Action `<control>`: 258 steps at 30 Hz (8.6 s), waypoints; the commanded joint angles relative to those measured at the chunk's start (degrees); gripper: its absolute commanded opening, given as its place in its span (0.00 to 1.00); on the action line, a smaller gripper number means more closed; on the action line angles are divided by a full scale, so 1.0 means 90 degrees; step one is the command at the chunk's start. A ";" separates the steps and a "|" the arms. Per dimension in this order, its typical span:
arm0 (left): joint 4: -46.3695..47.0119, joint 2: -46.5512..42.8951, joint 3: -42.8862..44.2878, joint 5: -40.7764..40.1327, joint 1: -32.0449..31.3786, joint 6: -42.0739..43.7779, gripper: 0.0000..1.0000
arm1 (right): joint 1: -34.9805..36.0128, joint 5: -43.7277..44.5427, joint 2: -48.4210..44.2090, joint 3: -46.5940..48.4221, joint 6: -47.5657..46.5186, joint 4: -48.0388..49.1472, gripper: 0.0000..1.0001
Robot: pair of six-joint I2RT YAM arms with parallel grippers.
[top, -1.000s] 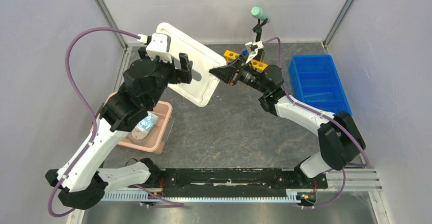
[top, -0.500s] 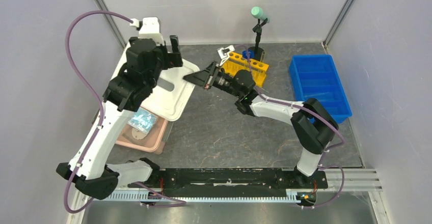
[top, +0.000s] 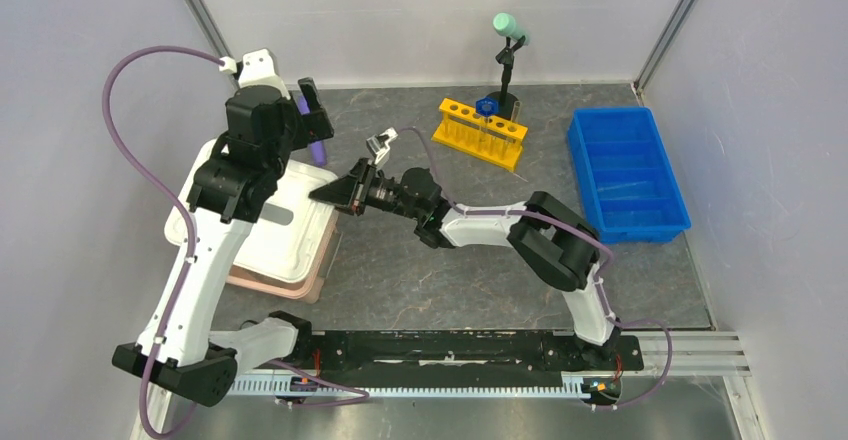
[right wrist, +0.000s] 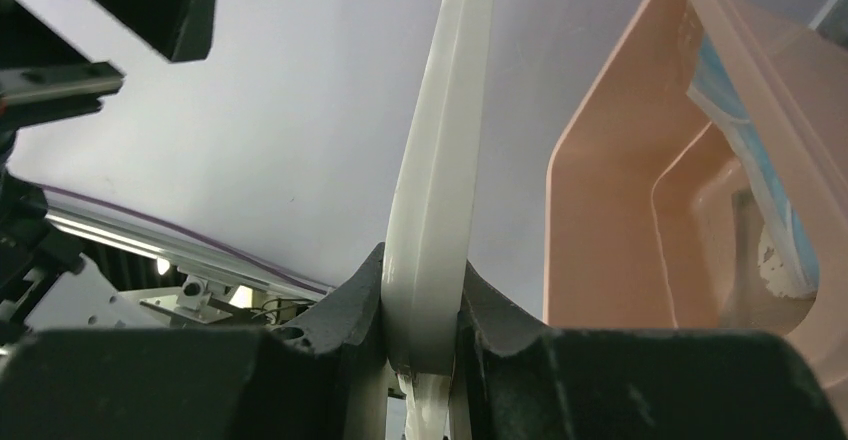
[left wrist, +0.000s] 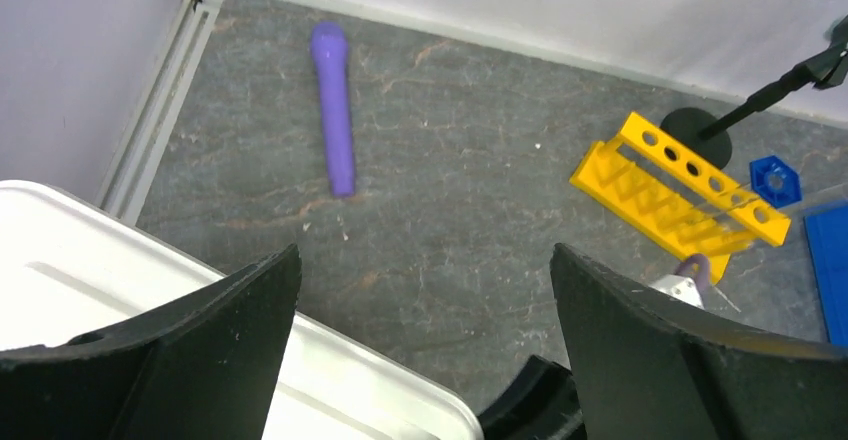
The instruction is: Organize the chemistry lab equipment
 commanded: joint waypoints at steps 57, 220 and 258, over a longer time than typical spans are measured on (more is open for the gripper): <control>-0.0008 -0.0022 -0.2174 -0.1006 0.0638 -0.1563 1.00 | -0.0051 0.0093 0.0255 -0.0334 0.0507 -0.0238 0.44; -0.0180 -0.1679 -0.3365 0.0535 0.1267 -0.0412 0.99 | -0.0705 0.3498 -0.1286 0.0795 -0.6712 -0.7663 0.42; 0.1286 -0.2109 -0.5497 0.3681 0.3754 -0.1875 0.92 | -0.1462 0.2737 -0.1776 -0.0161 -0.6655 -0.6932 0.40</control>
